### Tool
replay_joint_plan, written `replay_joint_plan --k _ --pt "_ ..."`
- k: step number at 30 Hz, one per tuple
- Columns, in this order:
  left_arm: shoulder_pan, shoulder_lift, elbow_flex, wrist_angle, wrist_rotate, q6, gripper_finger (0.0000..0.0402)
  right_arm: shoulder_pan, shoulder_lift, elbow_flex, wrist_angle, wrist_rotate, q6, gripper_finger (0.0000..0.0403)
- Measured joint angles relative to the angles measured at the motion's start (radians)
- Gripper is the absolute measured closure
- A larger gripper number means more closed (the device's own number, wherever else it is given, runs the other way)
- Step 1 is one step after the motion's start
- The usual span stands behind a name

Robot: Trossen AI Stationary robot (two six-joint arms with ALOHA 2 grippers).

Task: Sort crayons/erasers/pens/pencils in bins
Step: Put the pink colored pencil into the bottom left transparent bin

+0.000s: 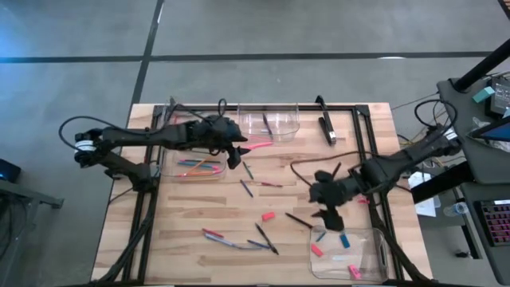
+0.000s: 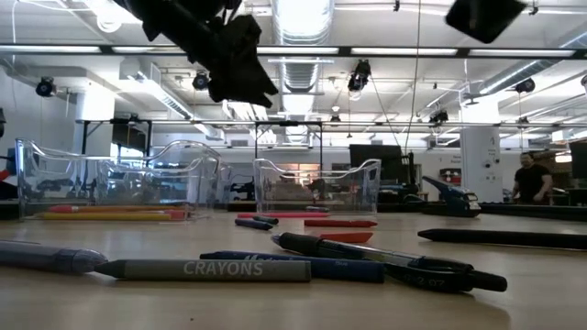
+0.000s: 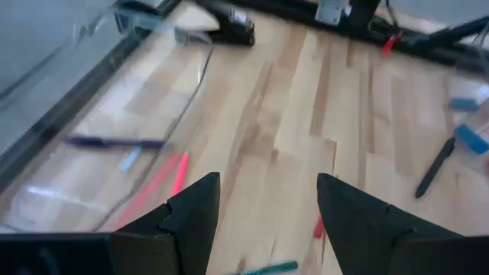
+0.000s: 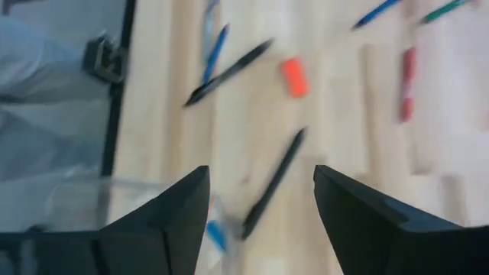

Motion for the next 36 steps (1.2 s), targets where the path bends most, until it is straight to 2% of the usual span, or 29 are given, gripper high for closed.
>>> replay_joint_plan --k 5,10,15,36 --pt "-0.013 0.026 0.003 -0.071 0.0 -0.023 0.0198 -0.082 0.001 0.011 0.004 0.002 -0.033 0.0188" --pt "-0.019 0.03 0.002 -0.118 -0.011 -0.023 0.0198 -0.117 0.001 -0.011 0.048 0.001 -0.039 0.02" --pt "-0.018 0.03 0.012 -0.153 -0.061 -0.024 0.0198 -0.124 0.002 -0.027 0.101 0.002 -0.044 0.0208" --pt "-0.018 0.109 0.03 -0.164 -0.05 -0.018 0.0198 -0.14 0.002 -0.034 0.115 0.097 -0.039 0.0211"
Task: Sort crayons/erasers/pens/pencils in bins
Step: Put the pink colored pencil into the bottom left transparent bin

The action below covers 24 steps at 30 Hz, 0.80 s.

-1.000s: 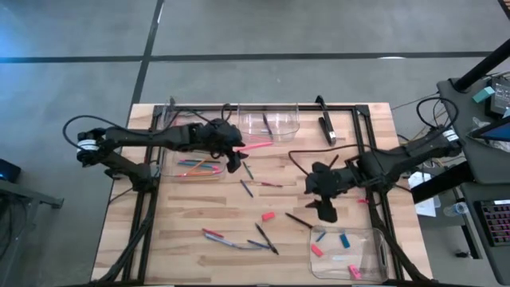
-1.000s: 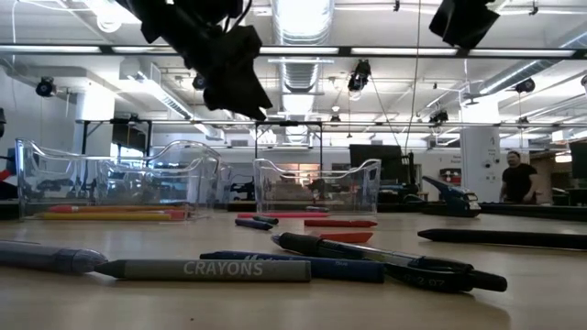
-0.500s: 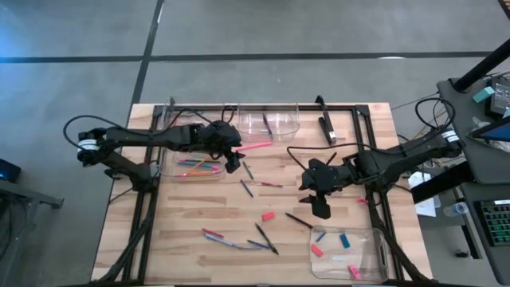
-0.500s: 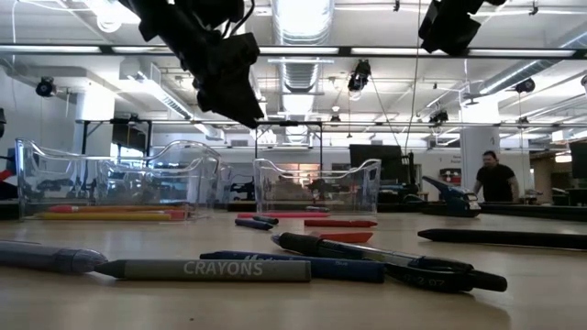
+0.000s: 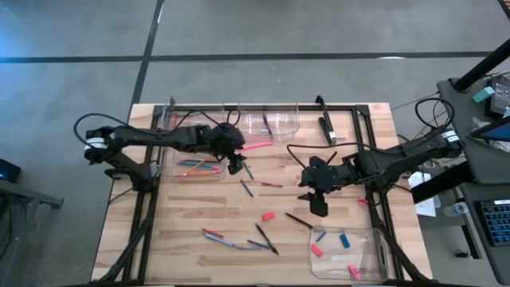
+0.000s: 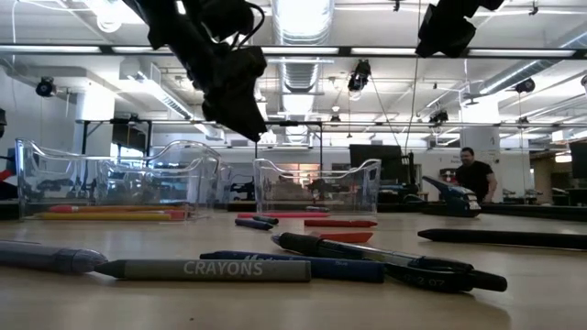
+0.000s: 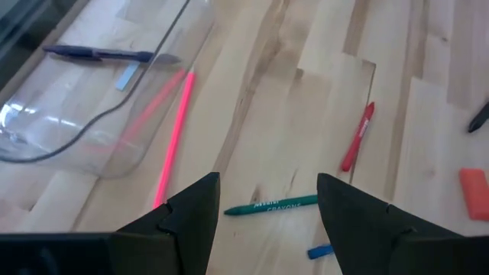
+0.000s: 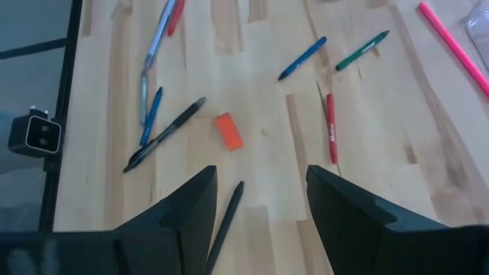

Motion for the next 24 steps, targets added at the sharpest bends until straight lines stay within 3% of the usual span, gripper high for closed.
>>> replay_joint_plan --k 24 --pt "0.0 0.084 0.005 -0.003 0.026 0.019 0.0198 0.0 0.0 -0.045 0.076 0.053 0.0 0.0211"
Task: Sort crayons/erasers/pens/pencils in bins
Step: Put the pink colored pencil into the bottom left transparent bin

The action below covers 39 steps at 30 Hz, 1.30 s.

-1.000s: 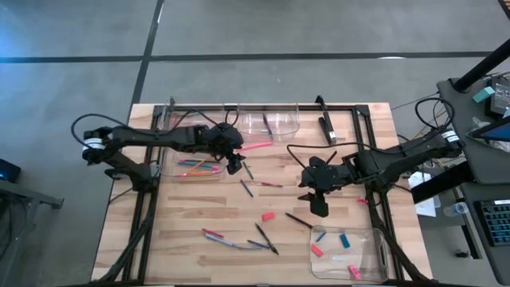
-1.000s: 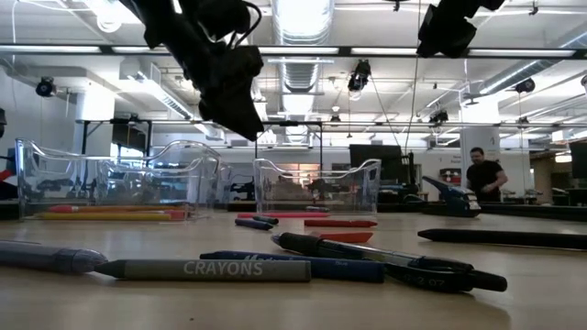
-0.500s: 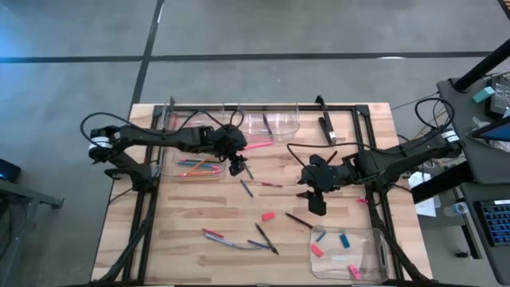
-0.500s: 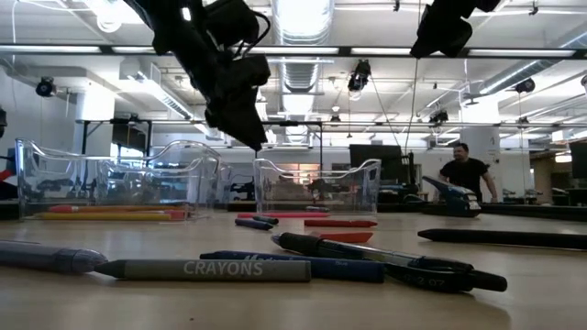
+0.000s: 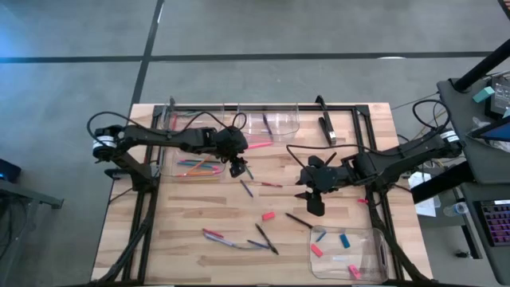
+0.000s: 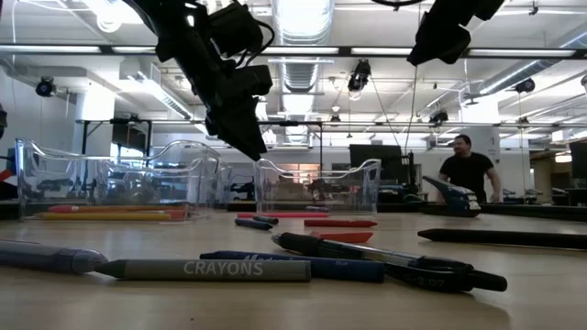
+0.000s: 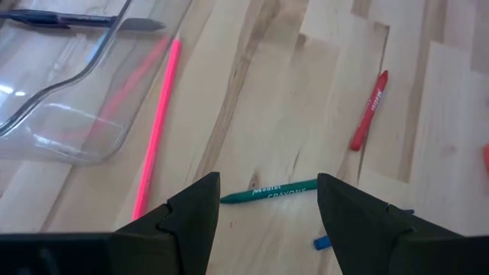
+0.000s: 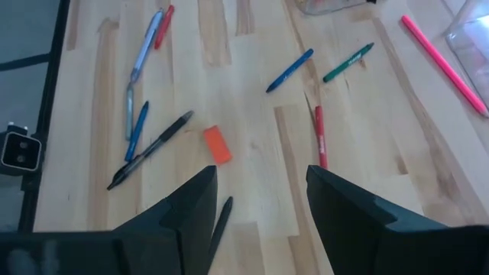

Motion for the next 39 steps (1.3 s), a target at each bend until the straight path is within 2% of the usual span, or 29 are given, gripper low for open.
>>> replay_joint_plan --k 8,17,26,30,39 --pt "0.007 0.0 -0.003 -0.021 0.0 -0.071 0.0203 -0.002 0.0 -0.012 0.0 0.0 0.008 0.0211" --pt "0.015 0.0 -0.004 -0.056 0.0 -0.078 0.0253 -0.018 0.0 -0.012 0.0 0.0 0.052 0.0211" --pt "0.019 0.0 -0.004 -0.07 -0.001 0.005 0.0258 -0.02 0.0 -0.012 0.0 -0.002 0.135 0.0211" --pt "0.023 0.0 -0.001 -0.074 -0.002 0.032 0.0248 -0.02 0.0 -0.012 0.0 0.006 0.123 0.0211" --pt "0.023 0.027 0.097 -0.16 -0.031 0.088 0.0193 -0.023 0.0 -0.012 0.0 0.054 0.113 0.0211"
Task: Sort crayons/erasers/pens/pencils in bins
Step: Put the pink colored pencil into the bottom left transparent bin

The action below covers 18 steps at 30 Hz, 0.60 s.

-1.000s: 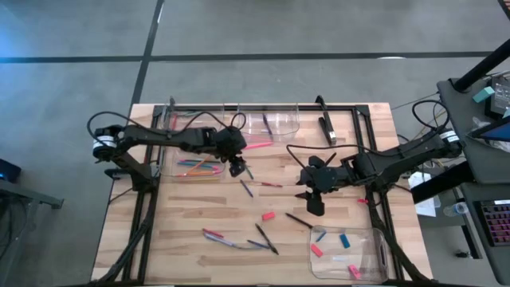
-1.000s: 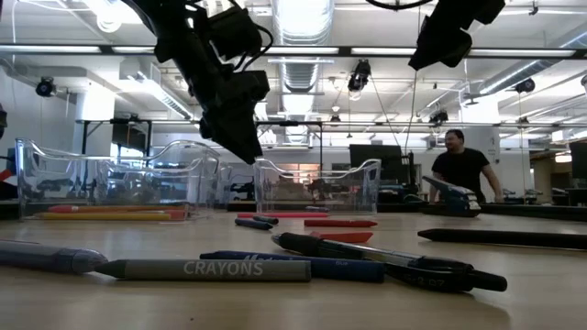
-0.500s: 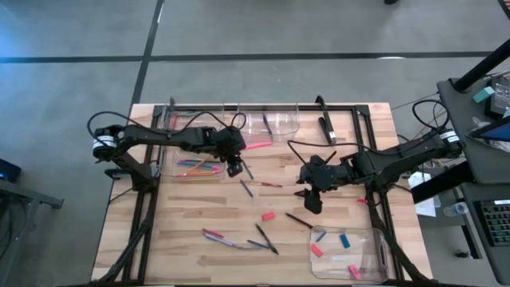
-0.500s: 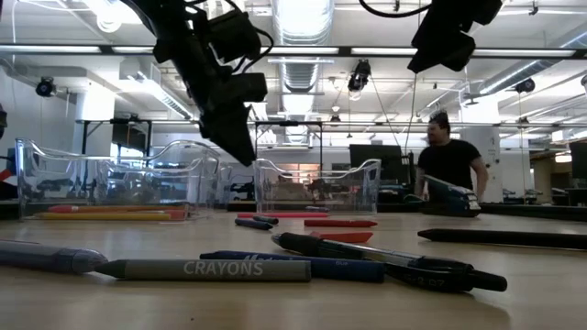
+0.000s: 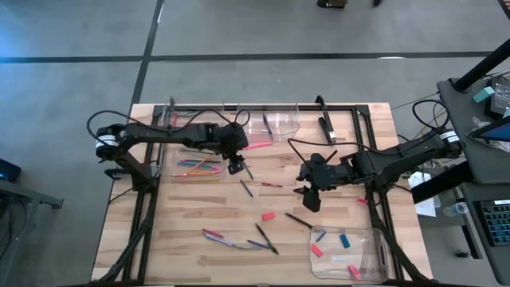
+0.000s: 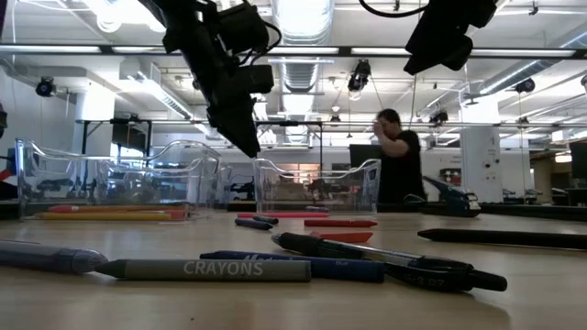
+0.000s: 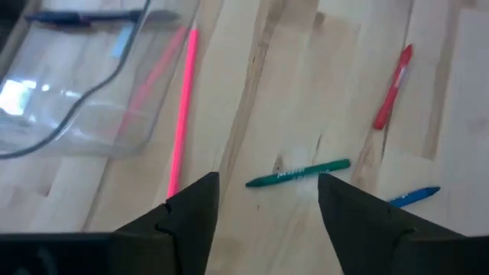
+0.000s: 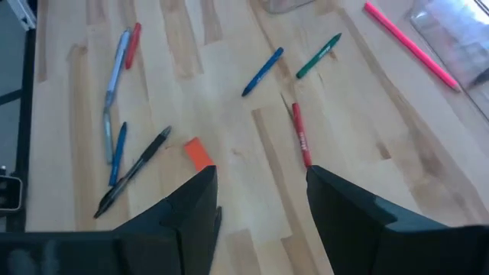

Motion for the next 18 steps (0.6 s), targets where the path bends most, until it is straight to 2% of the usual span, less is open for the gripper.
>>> replay_joint_plan --k 9,14,18 --pt "0.0 0.175 0.133 -0.108 -0.005 0.045 0.0185 -0.004 0.0 -0.001 0.008 0.027 -0.006 0.0211" --pt "0.005 0.253 0.197 -0.118 -0.1 0.051 0.0185 -0.003 0.0 -0.002 0.022 0.034 -0.005 0.0211" --pt "0.02 0.284 0.206 -0.12 -0.11 0.051 0.0185 -0.003 0.0 -0.002 0.022 0.035 -0.005 0.0211"
